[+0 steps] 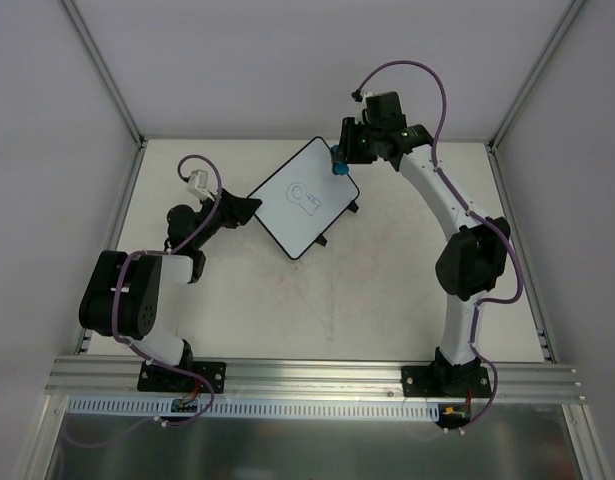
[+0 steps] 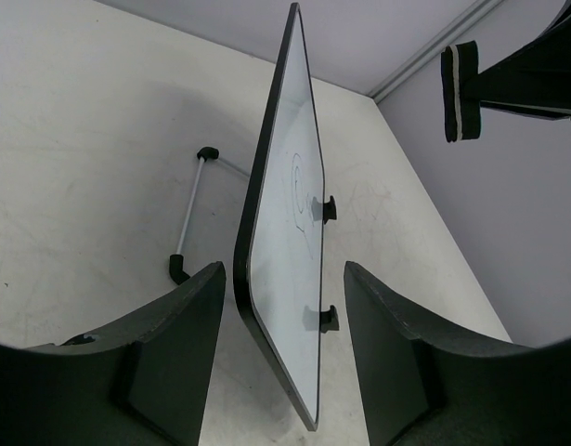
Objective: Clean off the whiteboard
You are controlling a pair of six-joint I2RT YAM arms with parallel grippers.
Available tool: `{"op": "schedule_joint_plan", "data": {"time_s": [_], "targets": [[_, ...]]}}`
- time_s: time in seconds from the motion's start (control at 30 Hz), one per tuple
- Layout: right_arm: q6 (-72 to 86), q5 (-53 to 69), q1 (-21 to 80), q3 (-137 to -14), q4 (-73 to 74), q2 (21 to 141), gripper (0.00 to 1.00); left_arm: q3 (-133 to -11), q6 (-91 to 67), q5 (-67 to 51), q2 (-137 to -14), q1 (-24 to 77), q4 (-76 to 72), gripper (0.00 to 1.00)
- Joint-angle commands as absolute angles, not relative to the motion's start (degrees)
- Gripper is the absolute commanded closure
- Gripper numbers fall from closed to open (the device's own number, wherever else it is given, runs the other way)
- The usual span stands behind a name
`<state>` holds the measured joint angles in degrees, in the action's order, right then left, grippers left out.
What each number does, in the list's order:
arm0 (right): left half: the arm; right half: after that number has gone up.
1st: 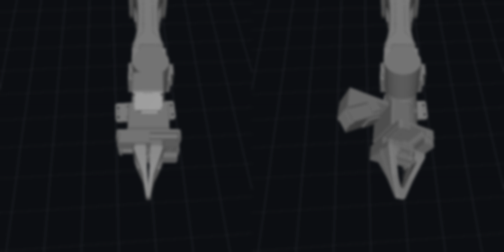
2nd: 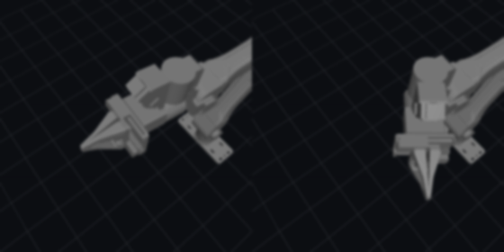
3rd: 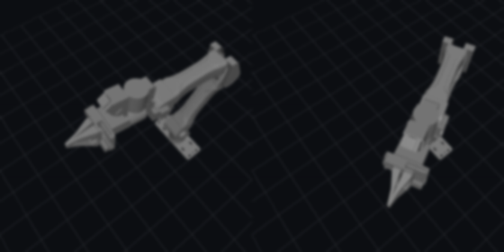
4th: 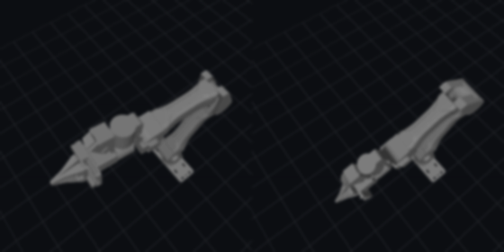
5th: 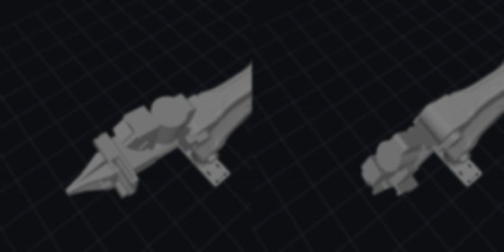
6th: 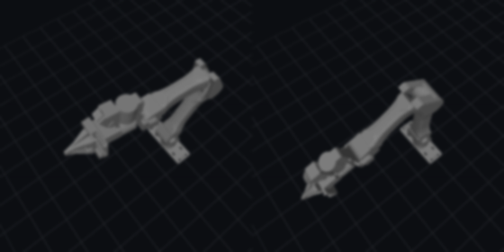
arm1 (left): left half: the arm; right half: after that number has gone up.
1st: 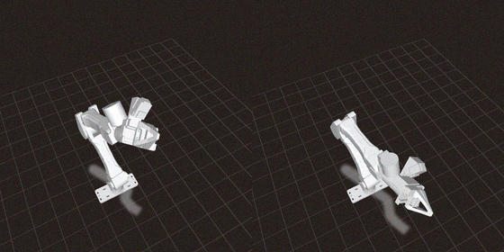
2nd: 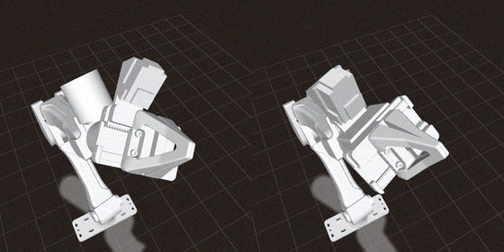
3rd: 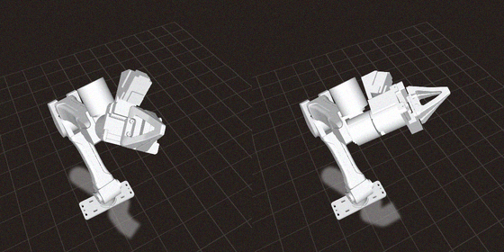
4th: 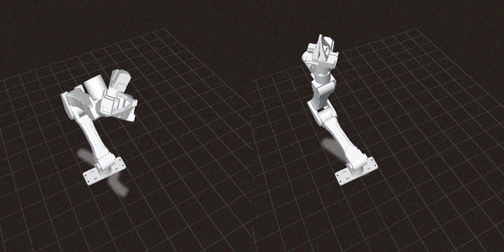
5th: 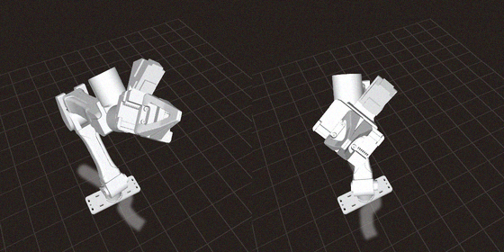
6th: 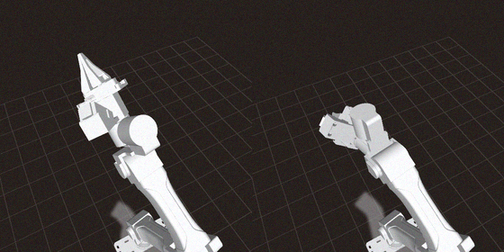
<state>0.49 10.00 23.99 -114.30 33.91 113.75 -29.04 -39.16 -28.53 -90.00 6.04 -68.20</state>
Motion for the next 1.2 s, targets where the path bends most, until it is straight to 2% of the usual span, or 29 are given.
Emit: {"op": "schedule_joint_plan", "data": {"time_s": [0.0, 0.17, 0.4, 0.57, 0.9, 1.17], "targets": [[-0.44, 12.30, 23.73, -114.08, 30.41, 111.80, 1.00, -31.29, -36.39, -29.01, -90.97, 6.77, -69.88, 0.46], [-0.18, 13.53, 23.73, -113.29, 29.09, 111.80, 1.00, -32.25, -36.04, -28.48, -92.72, 7.47, -69.52, 0.48], [-0.09, 14.06, 23.73, -112.94, 28.04, 112.32, 1.00, -31.99, -36.65, -28.39, -94.13, 7.91, -71.46, 0.57], [-0.17, 14.94, 23.82, -112.76, 27.07, 112.76, 1.00, -32.69, -36.83, -28.30, -95.71, 8.09, -71.54, 0.69], [2.11, 16.52, 23.99, -112.76, 24.44, 114.52, 1.00, -32.69, -38.76, -28.56, -98.26, 8.09, -75.23, 0.75], [2.46, 16.00, 24.43, -114.52, 23.91, 117.68, 1.00, -32.43, -38.94, -28.74, -98.35, 8.09, -76.02, 0.92]]}}
